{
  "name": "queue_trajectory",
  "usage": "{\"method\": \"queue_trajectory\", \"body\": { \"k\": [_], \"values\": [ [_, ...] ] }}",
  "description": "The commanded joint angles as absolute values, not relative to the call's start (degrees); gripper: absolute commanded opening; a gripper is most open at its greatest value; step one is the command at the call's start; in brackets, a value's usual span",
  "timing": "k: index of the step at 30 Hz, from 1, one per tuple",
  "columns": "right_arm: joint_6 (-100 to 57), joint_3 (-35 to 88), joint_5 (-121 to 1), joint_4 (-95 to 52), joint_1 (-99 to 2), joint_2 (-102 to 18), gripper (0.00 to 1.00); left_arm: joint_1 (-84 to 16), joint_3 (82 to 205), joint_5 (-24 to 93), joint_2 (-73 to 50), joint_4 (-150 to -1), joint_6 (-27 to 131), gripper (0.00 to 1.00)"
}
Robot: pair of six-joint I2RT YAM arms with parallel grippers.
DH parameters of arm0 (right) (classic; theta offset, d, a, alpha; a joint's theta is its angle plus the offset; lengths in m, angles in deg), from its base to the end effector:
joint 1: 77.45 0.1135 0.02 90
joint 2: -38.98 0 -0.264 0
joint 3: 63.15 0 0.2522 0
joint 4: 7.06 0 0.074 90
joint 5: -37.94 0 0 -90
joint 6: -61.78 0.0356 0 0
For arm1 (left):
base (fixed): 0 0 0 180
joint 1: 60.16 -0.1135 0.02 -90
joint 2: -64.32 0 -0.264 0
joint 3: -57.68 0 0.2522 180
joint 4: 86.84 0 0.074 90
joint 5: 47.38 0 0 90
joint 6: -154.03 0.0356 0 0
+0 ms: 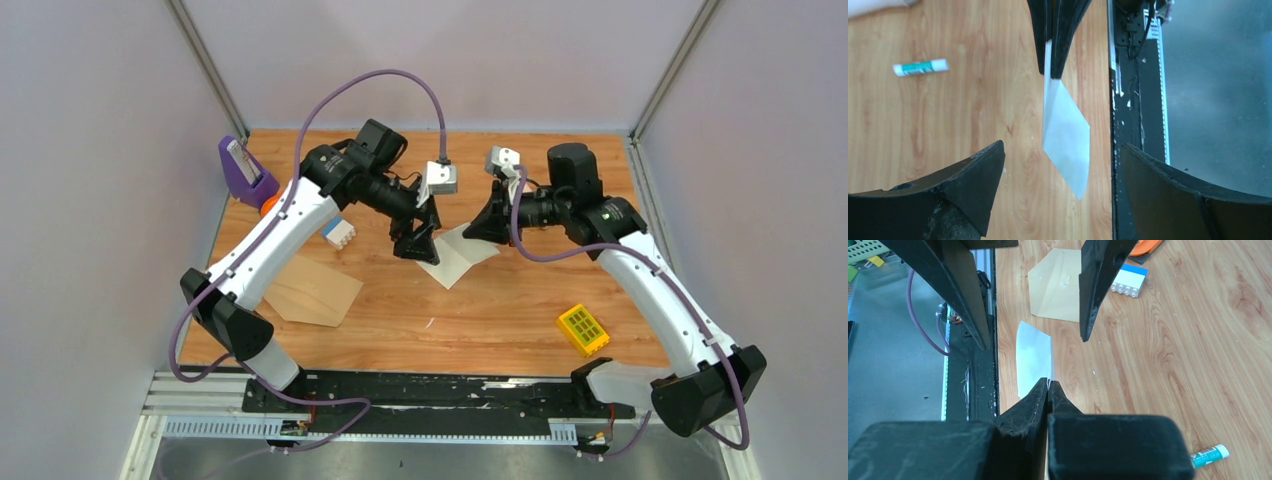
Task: Place the letter into the envelope and seal it
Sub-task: Fold the letter.
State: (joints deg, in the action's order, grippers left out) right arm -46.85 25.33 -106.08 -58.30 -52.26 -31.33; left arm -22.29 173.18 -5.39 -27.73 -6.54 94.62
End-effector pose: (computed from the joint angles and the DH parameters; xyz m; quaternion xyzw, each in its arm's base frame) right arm 0.2142 0.1326 0.3889 -0.4931 0.6459 0.4229 0.4011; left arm 0.2319 -0.2138 0.3958 0.5885 0.6586 -0.4057 0.2353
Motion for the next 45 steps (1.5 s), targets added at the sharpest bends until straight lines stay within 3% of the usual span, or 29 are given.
{"method": "queue_trajectory", "body": {
  "k": [1,5,8,13,15,18,19,38,42,45],
  "values": [
    [-46.32,25.51,-106.93,-57.21,-52.45,-31.92,0.00,-22.10,180.22,-6.43,-27.99,-9.09,91.31,0.94],
    [-45.72,26.18,-107.91,-57.22,-52.40,-32.28,0.00,-22.05,182.76,-6.71,-31.66,-10.44,88.70,0.91],
    [-45.62,26.06,-107.86,-57.21,-52.41,-32.35,0.00,-21.97,183.17,-7.01,-33.76,-11.03,87.87,0.76],
    [-45.70,26.06,-107.88,-57.21,-52.40,-32.39,0.00,-20.85,183.60,-7.04,-35.32,-10.70,88.00,0.68],
    [-45.71,26.25,-108.01,-57.14,-52.42,-32.39,0.00,-20.45,183.47,-6.62,-35.49,-10.65,88.21,0.58],
    [-45.77,26.47,-107.88,-57.12,-52.43,-32.39,0.00,-20.27,183.19,-6.30,-35.60,-10.36,88.42,0.33],
    [-45.79,26.47,-107.68,-57.12,-52.40,-32.39,0.00,-20.22,183.17,-6.13,-35.61,-10.30,88.53,0.30],
    [-45.98,27.37,-102.11,-55.81,-53.37,-29.56,0.00,-20.25,176.25,-2.69,-29.74,-9.14,92.00,0.32],
    [-46.01,28.07,-101.73,-55.87,-54.33,-28.94,0.00,-20.26,174.86,-2.26,-28.67,-8.88,92.88,0.25],
    [-45.89,28.65,-101.89,-55.93,-54.85,-28.54,0.00,-20.26,174.00,-1.84,-28.17,-8.38,93.55,0.13]
  ]
}}
